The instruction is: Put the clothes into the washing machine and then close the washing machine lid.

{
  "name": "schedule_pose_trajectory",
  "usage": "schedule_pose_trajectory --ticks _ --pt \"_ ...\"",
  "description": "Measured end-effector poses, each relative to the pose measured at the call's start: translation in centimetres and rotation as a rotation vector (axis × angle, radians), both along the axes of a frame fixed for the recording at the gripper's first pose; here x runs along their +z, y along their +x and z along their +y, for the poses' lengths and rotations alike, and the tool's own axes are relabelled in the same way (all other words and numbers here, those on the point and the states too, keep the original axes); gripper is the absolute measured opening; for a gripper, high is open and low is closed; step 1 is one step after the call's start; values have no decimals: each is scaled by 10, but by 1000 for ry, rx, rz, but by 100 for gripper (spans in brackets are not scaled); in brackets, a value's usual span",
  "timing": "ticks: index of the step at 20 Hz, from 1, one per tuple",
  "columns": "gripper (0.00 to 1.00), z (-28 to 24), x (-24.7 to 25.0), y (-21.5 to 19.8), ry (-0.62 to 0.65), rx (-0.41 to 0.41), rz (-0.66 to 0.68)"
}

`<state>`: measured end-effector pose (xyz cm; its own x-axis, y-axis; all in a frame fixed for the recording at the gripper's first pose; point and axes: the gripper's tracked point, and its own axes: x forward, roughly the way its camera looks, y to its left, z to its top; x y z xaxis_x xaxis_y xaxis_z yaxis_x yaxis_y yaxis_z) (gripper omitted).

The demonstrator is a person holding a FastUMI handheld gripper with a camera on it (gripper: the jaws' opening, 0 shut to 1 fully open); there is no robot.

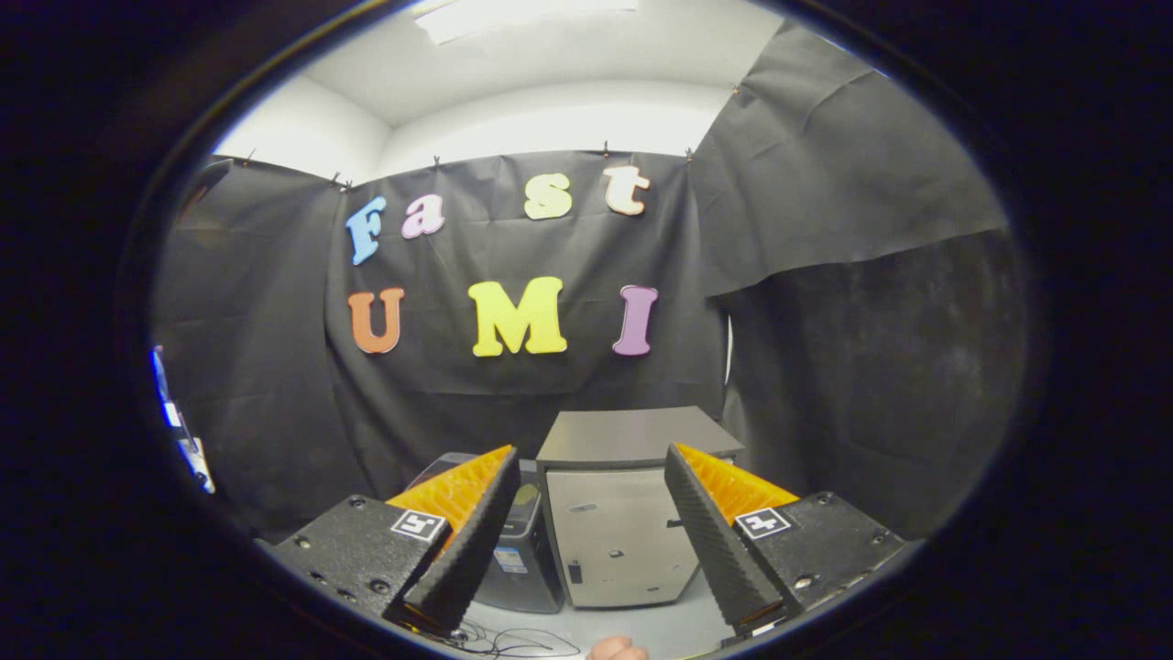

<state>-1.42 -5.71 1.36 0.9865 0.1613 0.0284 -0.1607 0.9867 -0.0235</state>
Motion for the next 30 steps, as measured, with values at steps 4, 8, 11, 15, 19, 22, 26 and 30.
schedule_pose_trajectory --ticks 4,8,11,15,19,22,26,30 --pt "100 -13 2 -10 -6 2 -6" --pt "100 -22 2 -13 15 -15 0" --pt "100 -26 4 -15 19 -20 3" --pt "100 -27 5 -17 29 -23 7" --pt "100 -29 5 -17 36 -32 10" --pt "100 -31 7 -17 44 -40 9" --pt "100 -31 7 -18 42 -42 13" --pt "100 -28 10 -18 45 -33 10"
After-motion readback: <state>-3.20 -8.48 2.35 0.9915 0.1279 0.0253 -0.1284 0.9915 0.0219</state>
